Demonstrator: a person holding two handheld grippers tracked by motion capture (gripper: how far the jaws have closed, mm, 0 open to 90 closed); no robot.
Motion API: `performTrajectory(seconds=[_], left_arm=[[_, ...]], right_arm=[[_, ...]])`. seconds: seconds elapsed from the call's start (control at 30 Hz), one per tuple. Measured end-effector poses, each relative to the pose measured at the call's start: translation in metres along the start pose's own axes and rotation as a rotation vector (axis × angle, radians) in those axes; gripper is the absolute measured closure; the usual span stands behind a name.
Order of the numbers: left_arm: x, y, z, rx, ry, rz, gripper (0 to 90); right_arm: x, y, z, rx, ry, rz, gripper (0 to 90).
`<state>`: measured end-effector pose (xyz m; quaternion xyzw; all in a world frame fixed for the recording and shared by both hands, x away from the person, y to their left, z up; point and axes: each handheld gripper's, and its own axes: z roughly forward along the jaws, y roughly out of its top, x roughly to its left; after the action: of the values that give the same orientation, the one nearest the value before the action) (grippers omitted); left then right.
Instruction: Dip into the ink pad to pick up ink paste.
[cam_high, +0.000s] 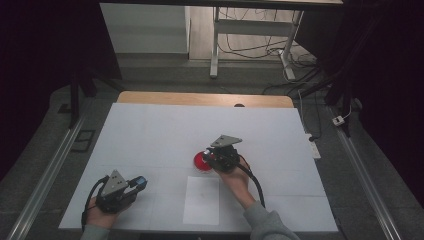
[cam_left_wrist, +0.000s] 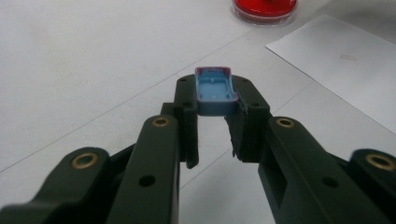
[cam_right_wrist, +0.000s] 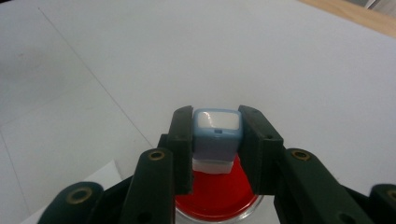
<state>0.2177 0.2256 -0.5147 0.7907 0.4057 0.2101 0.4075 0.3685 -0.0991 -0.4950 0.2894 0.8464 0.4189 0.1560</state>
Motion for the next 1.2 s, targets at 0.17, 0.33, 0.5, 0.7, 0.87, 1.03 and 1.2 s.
performTrajectory(seconds=[0.17, 0.33, 0.5, 0.7, 0.87, 1.03, 1.2], left_arm=[[0.0003, -0.0001, 0.0, 0.0, 0.0, 0.0, 74.0], [0.0004, -0.0001, -0.0001, 0.001, 0.0, 0.001, 74.0], [0.0001, 0.0, -0.0002, 0.0, 0.0, 0.001, 74.0], [0.0003, -0.0001, -0.0002, 0.001, -0.001, 0.001, 74.0], [0.0003, -0.0001, -0.0001, 0.001, 0.0, 0.001, 74.0], [0.0004, -0.0003, 0.0, 0.002, 0.0, 0.0, 74.0], [0.0008, -0.0004, -0.0001, 0.002, -0.001, 0.0, 74.0]], right_arm=[[0.001, -0.0019, 0.004, 0.023, 0.001, -0.007, 66.8], [0.0009, -0.0022, 0.0045, 0.023, 0.001, -0.006, 66.8], [0.0004, -0.0025, 0.0047, 0.027, 0.001, -0.005, 66.8], [0.001, -0.0043, 0.0074, 0.036, -0.003, -0.003, 66.9], [0.0008, -0.0047, 0.0076, 0.037, -0.005, -0.001, 66.9], [0.0014, -0.0055, 0.0078, 0.029, -0.005, 0.001, 66.9], [0.0007, -0.0058, 0.0077, 0.029, -0.002, 0.005, 66.9]])
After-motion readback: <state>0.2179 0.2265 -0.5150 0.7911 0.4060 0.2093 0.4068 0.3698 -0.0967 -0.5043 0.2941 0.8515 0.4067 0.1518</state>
